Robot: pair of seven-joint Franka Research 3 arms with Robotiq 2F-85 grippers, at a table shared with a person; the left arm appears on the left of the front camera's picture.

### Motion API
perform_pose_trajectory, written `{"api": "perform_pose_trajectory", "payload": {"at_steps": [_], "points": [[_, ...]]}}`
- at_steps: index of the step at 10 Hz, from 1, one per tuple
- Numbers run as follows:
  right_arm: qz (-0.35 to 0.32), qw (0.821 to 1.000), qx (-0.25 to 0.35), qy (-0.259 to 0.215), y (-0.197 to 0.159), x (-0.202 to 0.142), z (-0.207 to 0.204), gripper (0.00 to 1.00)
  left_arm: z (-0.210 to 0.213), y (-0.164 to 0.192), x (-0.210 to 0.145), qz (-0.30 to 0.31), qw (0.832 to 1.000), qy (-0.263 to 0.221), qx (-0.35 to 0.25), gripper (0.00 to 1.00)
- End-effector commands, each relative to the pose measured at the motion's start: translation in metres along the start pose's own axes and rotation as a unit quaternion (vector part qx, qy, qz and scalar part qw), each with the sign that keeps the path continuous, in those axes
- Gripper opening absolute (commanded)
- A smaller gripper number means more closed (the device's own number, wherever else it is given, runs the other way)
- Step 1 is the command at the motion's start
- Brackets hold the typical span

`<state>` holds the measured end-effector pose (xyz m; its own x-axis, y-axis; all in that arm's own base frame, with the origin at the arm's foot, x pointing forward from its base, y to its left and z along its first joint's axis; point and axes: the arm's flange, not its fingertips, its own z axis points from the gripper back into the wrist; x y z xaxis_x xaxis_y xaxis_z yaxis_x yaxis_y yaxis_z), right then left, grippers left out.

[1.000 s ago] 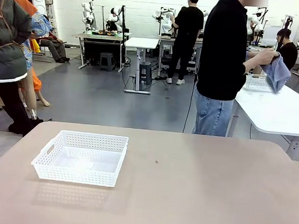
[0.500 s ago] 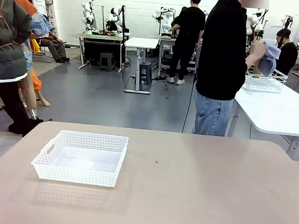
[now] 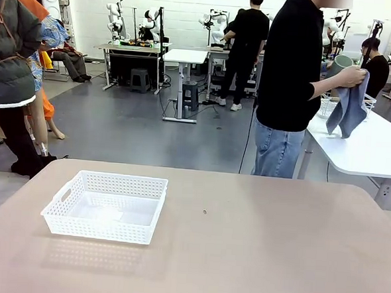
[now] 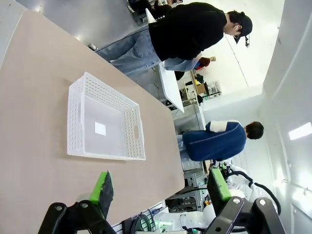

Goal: Clean and organize the cups into the basket.
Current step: Pick up the Organizing basket and move it to the center of the table, then pick up the Reusable plastic cup from the right side of the table and place it inside the Organizing basket.

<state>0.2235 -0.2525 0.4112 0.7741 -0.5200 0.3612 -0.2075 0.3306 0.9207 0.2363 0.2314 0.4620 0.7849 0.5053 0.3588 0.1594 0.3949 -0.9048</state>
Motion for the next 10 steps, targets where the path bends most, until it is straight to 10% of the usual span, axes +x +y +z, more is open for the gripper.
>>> {"api": "perform_pose_trajectory", "payload": {"at_steps": [1, 10], "points": [[0.002, 1.0, 0.005, 0.007, 0.0004, 0.0019, 0.0006, 1.0, 0.0025, 0.0005, 0.0014, -0.003, 1.0, 0.004, 0.0, 1.0], [0.002, 1.0, 0.005, 0.007, 0.0004, 0.0019, 0.0006, 1.0, 0.0025, 0.0005, 0.0014, -0.003, 1.0, 0.004, 0.0, 1.0]]}}
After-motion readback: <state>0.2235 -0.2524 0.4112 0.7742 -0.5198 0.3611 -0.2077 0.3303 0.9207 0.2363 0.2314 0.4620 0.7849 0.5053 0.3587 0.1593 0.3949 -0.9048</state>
